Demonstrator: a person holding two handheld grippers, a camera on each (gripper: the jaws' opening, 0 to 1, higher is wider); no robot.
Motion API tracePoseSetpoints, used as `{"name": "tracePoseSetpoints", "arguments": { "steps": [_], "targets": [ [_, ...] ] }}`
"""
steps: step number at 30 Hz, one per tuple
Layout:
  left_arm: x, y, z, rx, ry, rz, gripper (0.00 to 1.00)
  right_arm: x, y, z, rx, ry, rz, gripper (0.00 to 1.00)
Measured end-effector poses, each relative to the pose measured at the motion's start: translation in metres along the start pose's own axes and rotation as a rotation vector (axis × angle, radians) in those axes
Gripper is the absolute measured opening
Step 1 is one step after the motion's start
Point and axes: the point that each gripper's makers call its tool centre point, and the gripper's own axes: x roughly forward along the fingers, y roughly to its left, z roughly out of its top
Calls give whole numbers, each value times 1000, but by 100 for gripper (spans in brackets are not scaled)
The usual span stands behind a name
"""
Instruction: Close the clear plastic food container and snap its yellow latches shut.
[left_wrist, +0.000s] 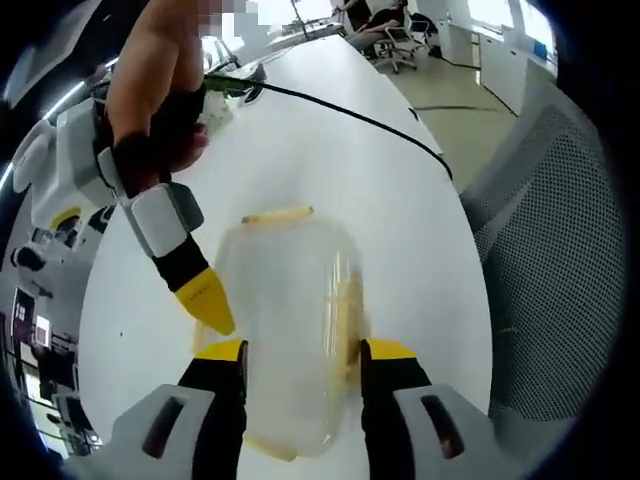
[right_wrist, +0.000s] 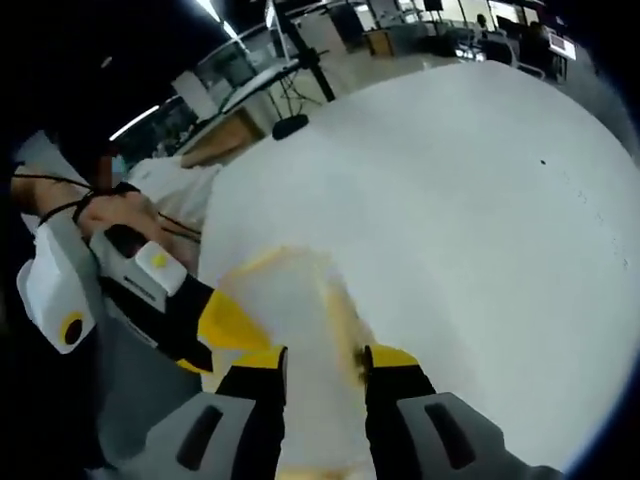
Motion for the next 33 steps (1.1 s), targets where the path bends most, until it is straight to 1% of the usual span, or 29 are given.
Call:
{"name": "tracePoseSetpoints", "arguments": {
  "steps": [1,2,11,15,20,21,22,23,26,27,30,33],
  "targets": [
    [0,0,0,-4,0,2,44,0,0,0,24,6,14,29],
    [0,1,0,-5,0,3,44,0,-1,-1,29,9,20,29],
    [0,1,0,-15,27,3,43,1,0,0,37,58,64,27],
    [0,2,-1,-19,26,0,42,1,0,-1,46,75,86,25],
    [1,3,-2,-17,32,7,40,2,1,-1,83,116,109,23],
    [2,-11,-1,-20,14,-78,39,-2,5,-10,98,175,126,22],
    [-1,3,-3,-19,20,-13,39,-2,4,-3,85,163,130,21],
    [-1,4,-3,-16,18,-22,39,1,3,1,82,147,130,21],
    [2,0,-1,-13,20,-21,39,0,5,1,74,162,135,21],
    [3,1,-2,-16,18,-21,39,0,5,-1,75,164,133,21],
    [5,2,-1,-11,34,-2,39,-1,5,-2,55,157,130,22],
    [4,2,1,-16,41,16,39,-1,3,-4,58,154,131,22]
  ]
}}
